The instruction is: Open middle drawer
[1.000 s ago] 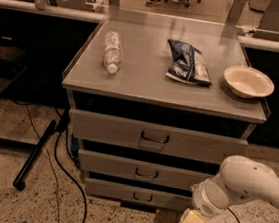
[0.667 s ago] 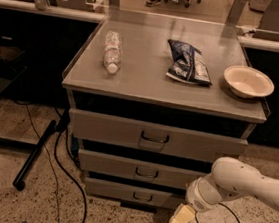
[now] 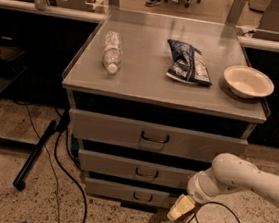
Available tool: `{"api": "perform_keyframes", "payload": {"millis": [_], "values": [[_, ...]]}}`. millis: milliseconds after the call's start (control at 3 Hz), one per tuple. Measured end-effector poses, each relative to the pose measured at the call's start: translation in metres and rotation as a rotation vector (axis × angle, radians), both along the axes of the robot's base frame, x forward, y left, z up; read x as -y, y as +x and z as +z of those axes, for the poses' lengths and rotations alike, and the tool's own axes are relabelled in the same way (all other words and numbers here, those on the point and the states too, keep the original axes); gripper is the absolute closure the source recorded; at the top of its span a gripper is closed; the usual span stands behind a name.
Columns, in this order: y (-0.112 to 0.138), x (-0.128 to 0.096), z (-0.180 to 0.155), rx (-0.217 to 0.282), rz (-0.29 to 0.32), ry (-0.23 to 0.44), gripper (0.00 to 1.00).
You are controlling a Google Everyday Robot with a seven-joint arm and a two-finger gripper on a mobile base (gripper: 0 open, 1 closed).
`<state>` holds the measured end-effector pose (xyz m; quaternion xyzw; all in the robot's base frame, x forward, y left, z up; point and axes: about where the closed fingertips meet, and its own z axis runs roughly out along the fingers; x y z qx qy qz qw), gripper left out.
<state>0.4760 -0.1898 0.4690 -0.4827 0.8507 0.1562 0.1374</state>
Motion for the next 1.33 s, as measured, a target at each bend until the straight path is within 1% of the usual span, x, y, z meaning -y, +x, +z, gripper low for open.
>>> {"api": "perform_keyframes", "payload": {"millis": [333, 667, 1000, 1333], "values": [[0.013, 0.01, -0.004, 0.029, -0.031, -0.01, 0.0], [0.022, 0.017, -0.011, 0.046, -0.054, -0.016, 0.0], [0.032, 0.019, -0.016, 0.064, -0.06, -0.014, 0.0], [0.056, 0.012, -0.023, 0.099, -0.041, -0.004, 0.0]]}}
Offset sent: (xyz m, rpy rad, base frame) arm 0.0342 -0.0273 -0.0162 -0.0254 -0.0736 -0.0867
